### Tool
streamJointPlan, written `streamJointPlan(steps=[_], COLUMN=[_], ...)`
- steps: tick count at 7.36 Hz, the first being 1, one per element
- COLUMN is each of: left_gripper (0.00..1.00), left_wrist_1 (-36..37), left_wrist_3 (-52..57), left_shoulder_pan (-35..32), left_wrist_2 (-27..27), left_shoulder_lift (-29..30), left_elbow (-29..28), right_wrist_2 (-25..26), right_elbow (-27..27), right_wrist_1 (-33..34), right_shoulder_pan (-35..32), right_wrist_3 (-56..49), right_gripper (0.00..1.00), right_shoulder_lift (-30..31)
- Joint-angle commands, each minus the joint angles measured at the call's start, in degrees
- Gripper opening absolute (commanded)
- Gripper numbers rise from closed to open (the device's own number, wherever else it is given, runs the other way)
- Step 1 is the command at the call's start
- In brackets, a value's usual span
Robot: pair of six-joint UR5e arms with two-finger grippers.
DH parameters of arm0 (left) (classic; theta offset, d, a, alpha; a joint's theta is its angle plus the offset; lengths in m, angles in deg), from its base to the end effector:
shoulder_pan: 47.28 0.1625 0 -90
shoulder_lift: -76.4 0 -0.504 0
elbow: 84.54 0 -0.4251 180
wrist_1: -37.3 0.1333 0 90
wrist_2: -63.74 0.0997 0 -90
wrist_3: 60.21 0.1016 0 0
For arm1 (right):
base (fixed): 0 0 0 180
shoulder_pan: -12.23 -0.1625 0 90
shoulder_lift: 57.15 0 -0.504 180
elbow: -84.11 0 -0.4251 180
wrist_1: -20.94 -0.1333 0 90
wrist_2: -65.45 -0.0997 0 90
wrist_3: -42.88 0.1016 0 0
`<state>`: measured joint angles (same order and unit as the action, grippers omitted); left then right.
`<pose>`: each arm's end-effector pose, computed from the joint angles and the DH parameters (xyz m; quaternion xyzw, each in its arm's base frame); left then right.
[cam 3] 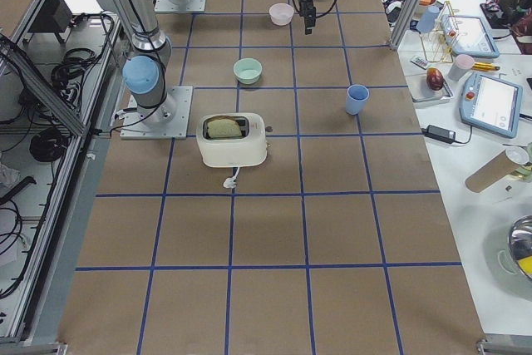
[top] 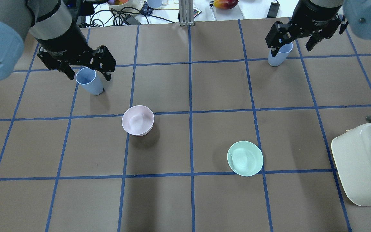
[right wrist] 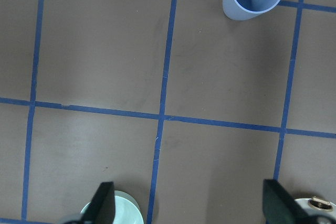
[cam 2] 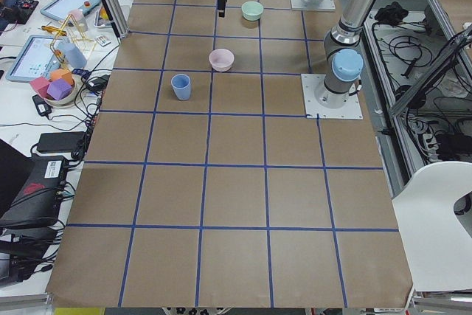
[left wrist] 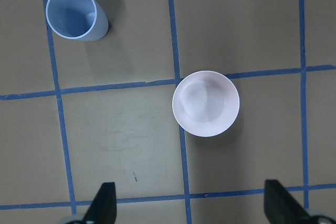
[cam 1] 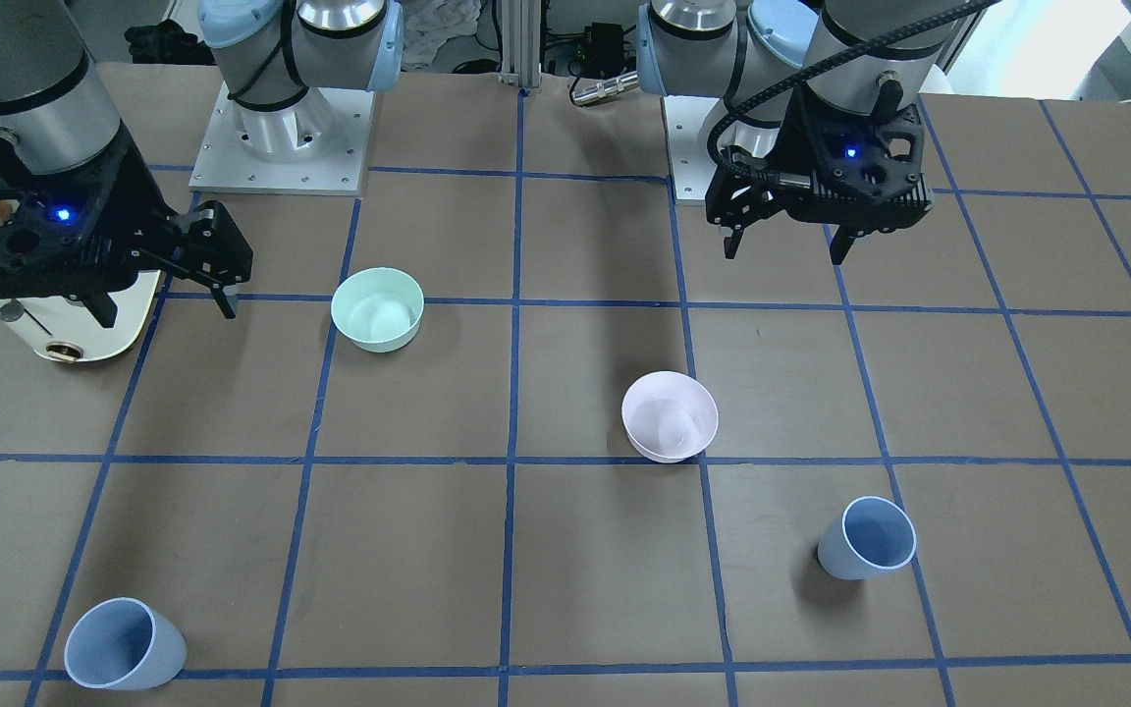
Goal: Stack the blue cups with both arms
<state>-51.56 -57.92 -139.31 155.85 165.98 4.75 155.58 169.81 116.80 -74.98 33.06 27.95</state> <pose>-0.1481 -0.5200 0.5774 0.0373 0.9989 -0.0198 0.0185 0.1048 -0.5825 0.5682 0.0612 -0.9971 0.0455 0.0062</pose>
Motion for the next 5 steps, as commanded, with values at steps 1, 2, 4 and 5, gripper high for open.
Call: streamJointPlan(steps=[1, 2, 4, 5], left_gripper=[1.0, 1.0, 1.0, 1.0], left_wrist_1=[0.1, 0.2, 0.1, 0.3], left_wrist_3=[0.0, 0.0, 0.1, 1.0], left_shoulder_pan=[0.0, 0.0, 0.0, 1.0], left_wrist_2=[-0.1, 0.0, 0.0, 0.4], left_shoulder_lift=[0.0, 0.0, -0.5, -0.3], left_elbow=[0.0, 0.0, -0.1, -1.0], right_wrist_2=[0.0, 0.2, 0.3, 0.2], right_elbow=[-1.6, -3.6, -3.6, -3.5], right_wrist_1=[0.0, -0.1, -1.1, -1.0], right_shoulder_pan=[0.0, 0.0, 0.0, 0.0], right_wrist_3=[0.0, 0.1, 0.1, 0.4], right_gripper=[1.0, 1.0, 1.0, 1.0], right_shoulder_lift=[-0.8, -0.8, -0.9, -1.8])
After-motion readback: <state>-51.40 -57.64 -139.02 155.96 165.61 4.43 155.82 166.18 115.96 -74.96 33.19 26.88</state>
